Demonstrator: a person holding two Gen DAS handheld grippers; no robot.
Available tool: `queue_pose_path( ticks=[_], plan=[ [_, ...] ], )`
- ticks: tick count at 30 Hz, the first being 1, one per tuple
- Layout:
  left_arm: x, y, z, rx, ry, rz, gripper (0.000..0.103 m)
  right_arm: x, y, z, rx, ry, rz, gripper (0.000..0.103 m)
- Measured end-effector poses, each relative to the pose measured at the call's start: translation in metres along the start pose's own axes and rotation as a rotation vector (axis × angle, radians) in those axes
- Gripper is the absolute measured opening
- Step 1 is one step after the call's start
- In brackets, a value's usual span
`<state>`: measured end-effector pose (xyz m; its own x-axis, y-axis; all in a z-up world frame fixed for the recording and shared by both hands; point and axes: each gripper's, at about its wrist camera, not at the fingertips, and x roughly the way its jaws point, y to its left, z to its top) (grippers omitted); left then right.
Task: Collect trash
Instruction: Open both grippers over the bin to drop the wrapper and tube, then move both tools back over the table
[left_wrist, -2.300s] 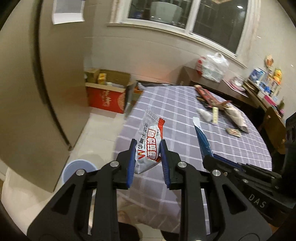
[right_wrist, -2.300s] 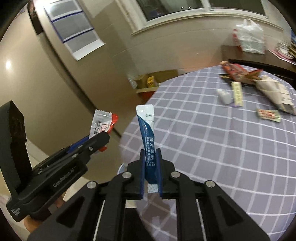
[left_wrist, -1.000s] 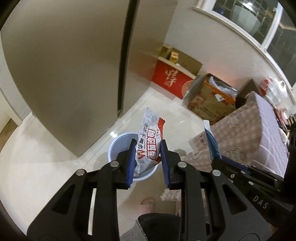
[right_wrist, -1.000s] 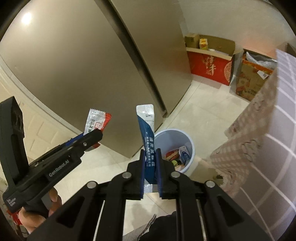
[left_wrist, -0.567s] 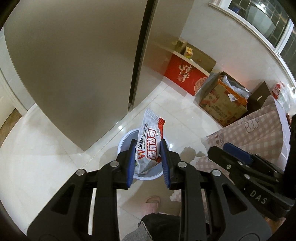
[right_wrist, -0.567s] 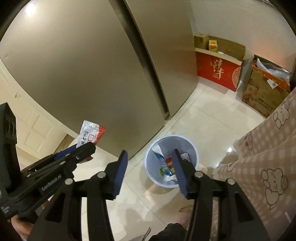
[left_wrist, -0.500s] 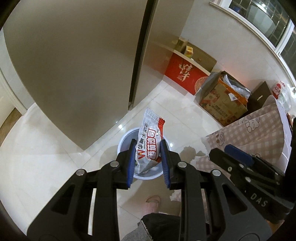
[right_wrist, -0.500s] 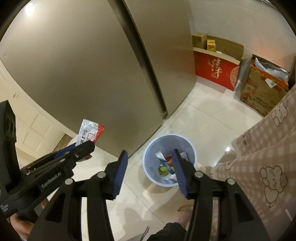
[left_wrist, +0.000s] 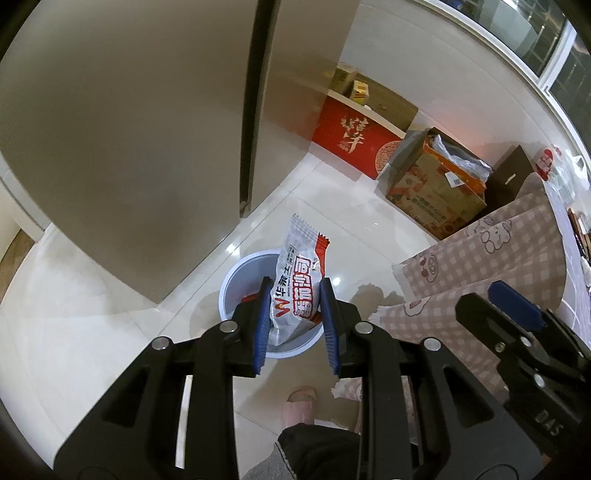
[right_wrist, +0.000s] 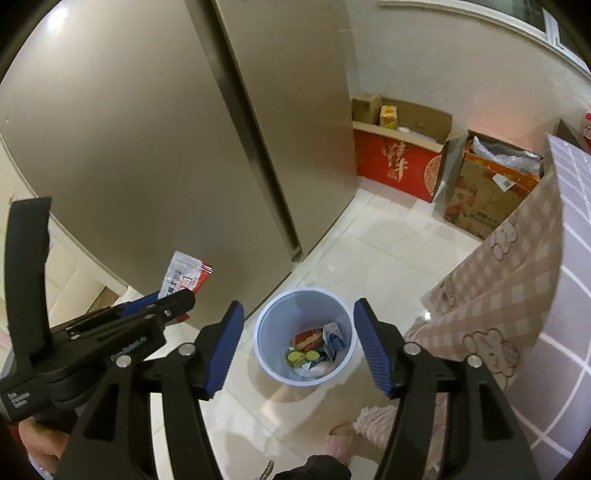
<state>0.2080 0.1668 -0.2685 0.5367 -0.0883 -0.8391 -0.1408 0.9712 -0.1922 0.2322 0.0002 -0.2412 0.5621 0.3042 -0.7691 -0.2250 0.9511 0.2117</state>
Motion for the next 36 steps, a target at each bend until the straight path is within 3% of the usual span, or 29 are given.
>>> queue_pose_path(
  ticks=[4,12,13,14,25,36],
  plan=[
    [0.0,-0.011,0.009,0.031,-0.016,0.006,0.025,-0.014,-0.002,0.004,-0.007,-0.036,-0.024,0.069],
    [0.005,-0.029,0.026,0.068,-0.042,0.05,0.028,-0.043,-0.013,0.009,-0.005,-0.102,-0.069,0.07],
    [0.005,-0.03,0.028,0.062,-0.037,0.062,0.05,-0.045,-0.014,0.009,-0.003,-0.107,-0.072,0.07],
    [0.007,-0.031,0.029,0.053,-0.023,0.075,0.079,-0.047,-0.016,0.01,0.0,-0.112,-0.077,0.07],
    [-0.024,-0.032,0.019,0.035,-0.07,0.093,0.08,-0.06,-0.02,0.002,0.017,-0.116,-0.078,0.071],
    [-0.077,-0.043,0.006,0.037,-0.132,0.06,0.08,-0.101,-0.018,-0.006,0.019,-0.166,-0.075,0.072]
  ],
)
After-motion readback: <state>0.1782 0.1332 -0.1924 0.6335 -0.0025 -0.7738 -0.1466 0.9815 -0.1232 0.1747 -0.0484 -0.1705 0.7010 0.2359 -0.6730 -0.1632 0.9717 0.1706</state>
